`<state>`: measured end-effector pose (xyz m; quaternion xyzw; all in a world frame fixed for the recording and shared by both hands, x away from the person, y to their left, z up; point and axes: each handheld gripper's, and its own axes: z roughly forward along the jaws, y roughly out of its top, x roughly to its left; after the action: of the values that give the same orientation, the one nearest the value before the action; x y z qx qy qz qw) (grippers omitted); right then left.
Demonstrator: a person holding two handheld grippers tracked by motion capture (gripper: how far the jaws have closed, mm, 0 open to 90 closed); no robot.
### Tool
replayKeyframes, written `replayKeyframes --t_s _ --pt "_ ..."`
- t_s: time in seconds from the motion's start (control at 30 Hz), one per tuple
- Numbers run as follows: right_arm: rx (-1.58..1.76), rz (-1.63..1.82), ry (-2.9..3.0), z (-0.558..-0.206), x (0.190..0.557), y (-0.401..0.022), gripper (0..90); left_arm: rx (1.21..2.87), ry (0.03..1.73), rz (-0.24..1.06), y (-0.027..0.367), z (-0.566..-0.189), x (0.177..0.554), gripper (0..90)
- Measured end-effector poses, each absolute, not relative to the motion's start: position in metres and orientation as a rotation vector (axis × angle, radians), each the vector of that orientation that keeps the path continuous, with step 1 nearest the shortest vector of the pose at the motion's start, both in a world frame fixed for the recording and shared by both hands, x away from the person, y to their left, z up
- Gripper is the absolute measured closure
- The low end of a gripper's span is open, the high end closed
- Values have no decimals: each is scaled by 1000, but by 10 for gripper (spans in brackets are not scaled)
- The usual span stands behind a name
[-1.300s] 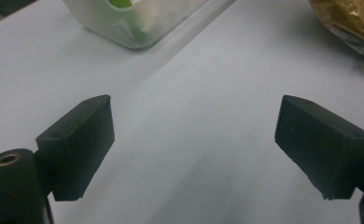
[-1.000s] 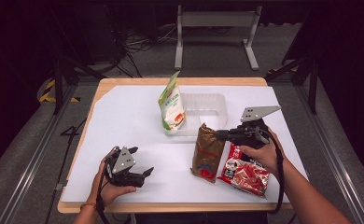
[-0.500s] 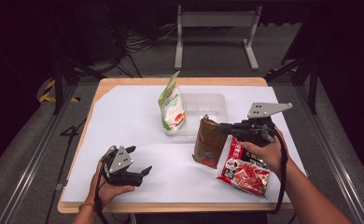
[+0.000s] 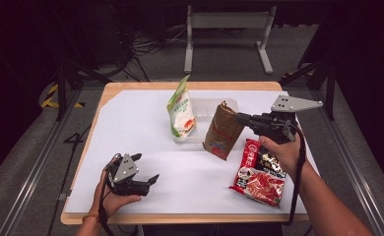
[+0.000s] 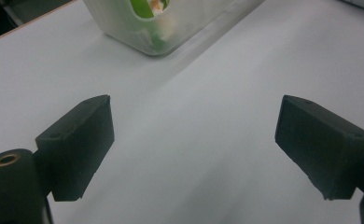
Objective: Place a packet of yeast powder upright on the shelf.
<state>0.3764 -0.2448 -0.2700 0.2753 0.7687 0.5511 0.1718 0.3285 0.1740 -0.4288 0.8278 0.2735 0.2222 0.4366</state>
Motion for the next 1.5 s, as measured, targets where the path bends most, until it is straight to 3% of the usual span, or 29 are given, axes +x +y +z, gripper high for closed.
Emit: replayKeyframes --t_s 0.7,1.5 --pt "866 1537 2066 -252 416 -222 885 2032 686 566 175 -430 328 109" --pt "1007 1383 2000 -266 459 -188 884 2038 680 557 176 -431 329 107"
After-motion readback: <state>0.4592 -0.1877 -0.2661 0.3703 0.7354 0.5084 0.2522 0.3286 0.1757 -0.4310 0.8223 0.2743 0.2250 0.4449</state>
